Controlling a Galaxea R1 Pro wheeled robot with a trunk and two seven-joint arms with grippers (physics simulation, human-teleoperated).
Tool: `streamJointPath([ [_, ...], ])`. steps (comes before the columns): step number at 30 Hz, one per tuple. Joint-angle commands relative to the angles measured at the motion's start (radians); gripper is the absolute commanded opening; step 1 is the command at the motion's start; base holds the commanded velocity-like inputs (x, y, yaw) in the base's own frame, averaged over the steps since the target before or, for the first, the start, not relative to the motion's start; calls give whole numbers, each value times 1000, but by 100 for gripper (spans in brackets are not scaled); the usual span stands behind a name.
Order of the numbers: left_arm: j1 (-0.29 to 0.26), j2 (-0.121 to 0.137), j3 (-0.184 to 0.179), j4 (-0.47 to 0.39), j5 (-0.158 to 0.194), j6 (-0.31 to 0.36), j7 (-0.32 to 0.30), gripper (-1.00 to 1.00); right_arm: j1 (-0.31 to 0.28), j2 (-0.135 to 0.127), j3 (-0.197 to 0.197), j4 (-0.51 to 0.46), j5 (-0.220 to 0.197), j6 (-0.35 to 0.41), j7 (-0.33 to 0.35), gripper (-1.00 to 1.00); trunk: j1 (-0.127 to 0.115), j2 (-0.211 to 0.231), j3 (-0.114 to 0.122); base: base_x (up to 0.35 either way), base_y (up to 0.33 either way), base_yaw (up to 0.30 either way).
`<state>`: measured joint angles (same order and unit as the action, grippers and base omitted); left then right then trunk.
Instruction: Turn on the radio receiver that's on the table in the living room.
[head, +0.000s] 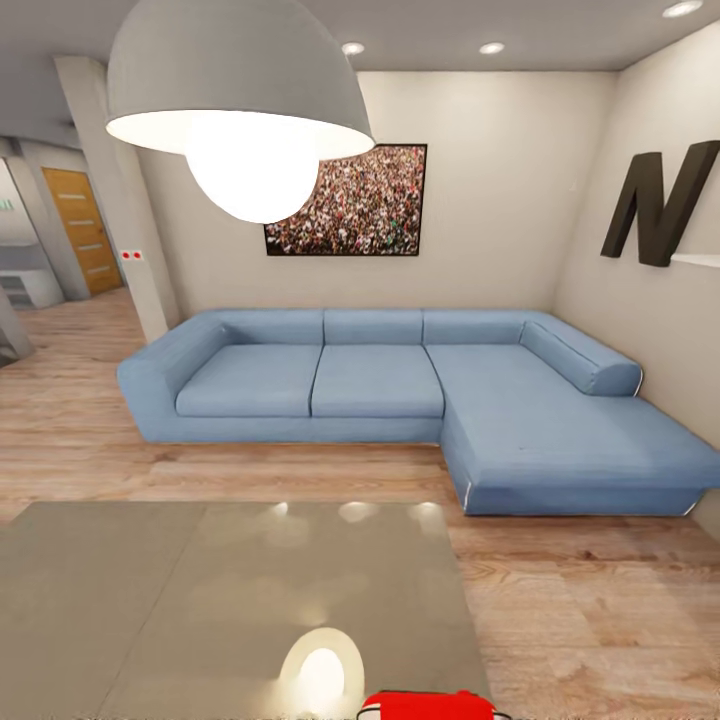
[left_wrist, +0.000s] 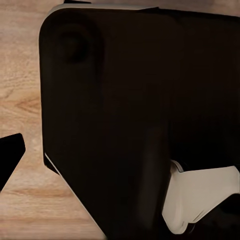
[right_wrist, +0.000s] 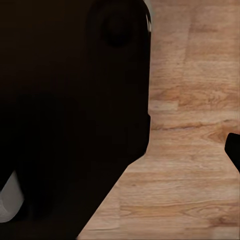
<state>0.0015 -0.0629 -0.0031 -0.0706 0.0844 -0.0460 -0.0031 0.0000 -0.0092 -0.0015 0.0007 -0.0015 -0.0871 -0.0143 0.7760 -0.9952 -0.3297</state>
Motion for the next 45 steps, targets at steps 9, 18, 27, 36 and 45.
streamJointPath([
  [9,0,0,0,0,0,0,0,100,0,0,0,0,0,0,-1,100,-35,63,14,0,0,0],
  [18,0,0,0,0,0,0,0,100,0,0,0,0,0,0,-1,100,-69,126,27,0,0,0],
  [27,0,0,0,0,0,0,1,100,0,0,0,0,0,0,-1,100,-104,189,41,0,0,0],
  [36,0,0,0,0,0,0,1,100,0,0,0,0,0,0,-1,100,-138,252,55,0,0,0],
  [45,0,0,0,0,0,0,4,100,0,0,0,0,0,0,-1,100,-173,315,68,0,0,0],
])
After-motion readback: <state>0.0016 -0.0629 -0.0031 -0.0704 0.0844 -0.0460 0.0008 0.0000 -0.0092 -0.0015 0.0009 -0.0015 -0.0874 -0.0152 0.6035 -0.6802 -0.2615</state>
